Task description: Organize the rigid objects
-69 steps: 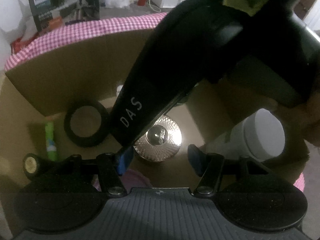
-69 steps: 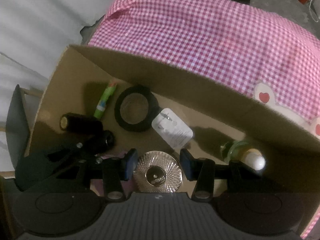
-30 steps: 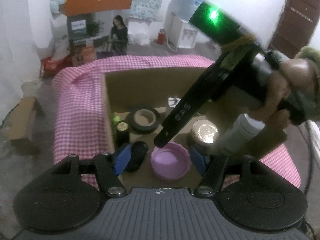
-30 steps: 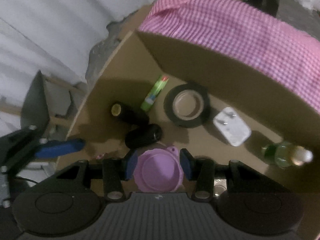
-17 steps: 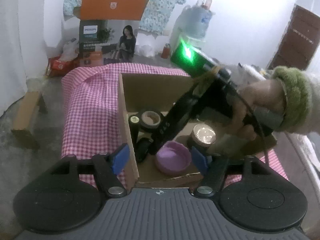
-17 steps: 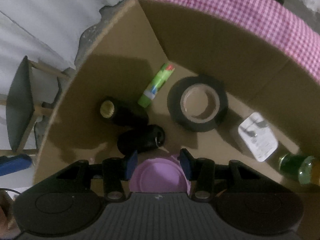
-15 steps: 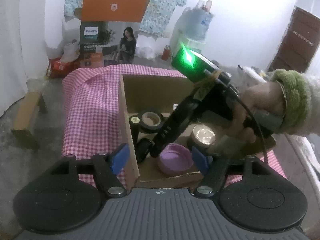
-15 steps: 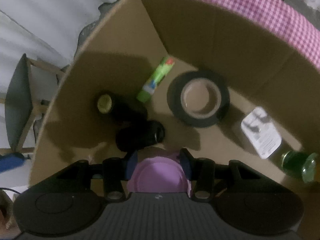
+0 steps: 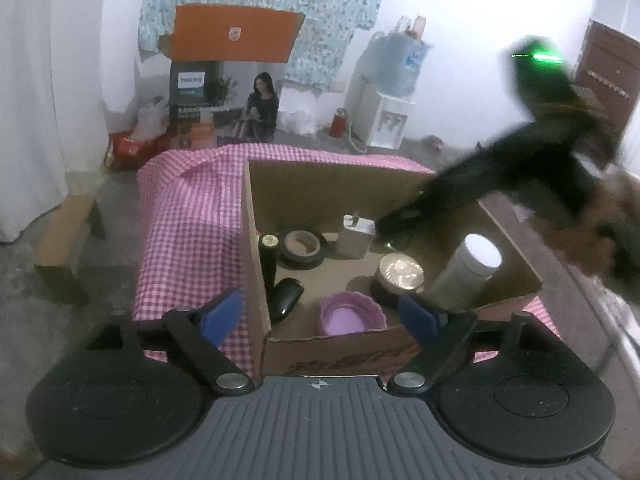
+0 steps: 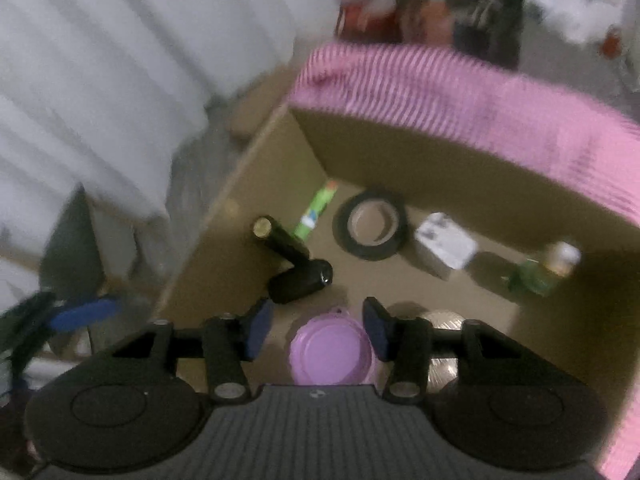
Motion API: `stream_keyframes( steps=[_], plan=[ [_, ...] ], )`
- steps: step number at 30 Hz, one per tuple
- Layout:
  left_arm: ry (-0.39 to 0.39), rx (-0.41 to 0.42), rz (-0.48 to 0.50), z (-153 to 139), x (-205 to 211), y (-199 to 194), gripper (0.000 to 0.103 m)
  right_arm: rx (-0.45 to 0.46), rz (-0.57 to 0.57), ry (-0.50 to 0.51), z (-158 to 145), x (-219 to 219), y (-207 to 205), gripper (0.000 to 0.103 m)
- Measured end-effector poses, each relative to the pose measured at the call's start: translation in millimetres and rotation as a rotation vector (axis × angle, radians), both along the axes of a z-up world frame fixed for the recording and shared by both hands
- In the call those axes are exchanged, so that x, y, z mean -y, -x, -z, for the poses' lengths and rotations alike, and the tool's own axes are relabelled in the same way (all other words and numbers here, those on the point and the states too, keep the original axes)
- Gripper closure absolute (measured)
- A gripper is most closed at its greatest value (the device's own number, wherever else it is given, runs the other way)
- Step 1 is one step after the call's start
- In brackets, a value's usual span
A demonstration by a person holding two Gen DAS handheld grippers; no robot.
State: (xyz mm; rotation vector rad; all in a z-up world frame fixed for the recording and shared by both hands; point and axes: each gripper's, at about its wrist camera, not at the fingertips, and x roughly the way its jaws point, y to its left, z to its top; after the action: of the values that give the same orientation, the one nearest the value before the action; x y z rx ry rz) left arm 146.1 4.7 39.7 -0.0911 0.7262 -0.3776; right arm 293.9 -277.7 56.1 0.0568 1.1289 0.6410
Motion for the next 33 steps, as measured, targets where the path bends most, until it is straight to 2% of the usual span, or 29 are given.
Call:
stream_keyframes(
  steps=[2,5,7,8,11,14,16,19,21,24,27,30,33],
  plan=[
    [0.008,0.018,-0.003,-2,1,4,0.007,0.079,0.061,-0.032,-20,25,28,0.038],
    [0.017,0.043,0.001,-6,4,11,0.003,0.193,0.179,-0.056,-44,70,80,0.027],
    [0.018,0.056,0.005,-7,7,14,0.001,0.272,0.265,-0.038,-58,100,115,0.024],
    [0.020,0.065,0.007,-8,8,16,0.001,0.317,0.313,-0.021,-65,114,134,0.023],
    [0.021,0.094,0.009,-11,14,22,0.000,0.455,0.478,0.058,-89,160,195,0.010],
    [0.022,0.114,0.008,-15,19,27,0.000,0.559,0.623,0.144,-113,192,252,0.006],
    [0.021,0.111,0.007,-16,24,27,0.000,0.620,0.678,0.210,-123,206,282,0.001],
    [0.025,0.113,0.000,-16,29,30,0.000,0.681,0.698,0.294,-129,212,312,0.000],
    [0.027,0.116,-0.017,-16,31,32,0.000,0.668,0.673,0.303,-121,206,315,0.000],
    [0.008,0.104,-0.053,-15,34,34,0.000,0.607,0.613,0.273,-86,191,305,0.000],
    [-0.045,0.092,-0.089,-14,39,36,0.000,0.521,0.526,0.189,-40,165,284,0.000],
    [-0.096,0.076,-0.126,-10,43,38,0.000,0.438,0.473,0.083,-7,140,267,0.000],
    [-0.135,0.058,-0.183,-6,46,36,0.000,0.430,0.452,0.072,11,103,254,0.000]
  ],
)
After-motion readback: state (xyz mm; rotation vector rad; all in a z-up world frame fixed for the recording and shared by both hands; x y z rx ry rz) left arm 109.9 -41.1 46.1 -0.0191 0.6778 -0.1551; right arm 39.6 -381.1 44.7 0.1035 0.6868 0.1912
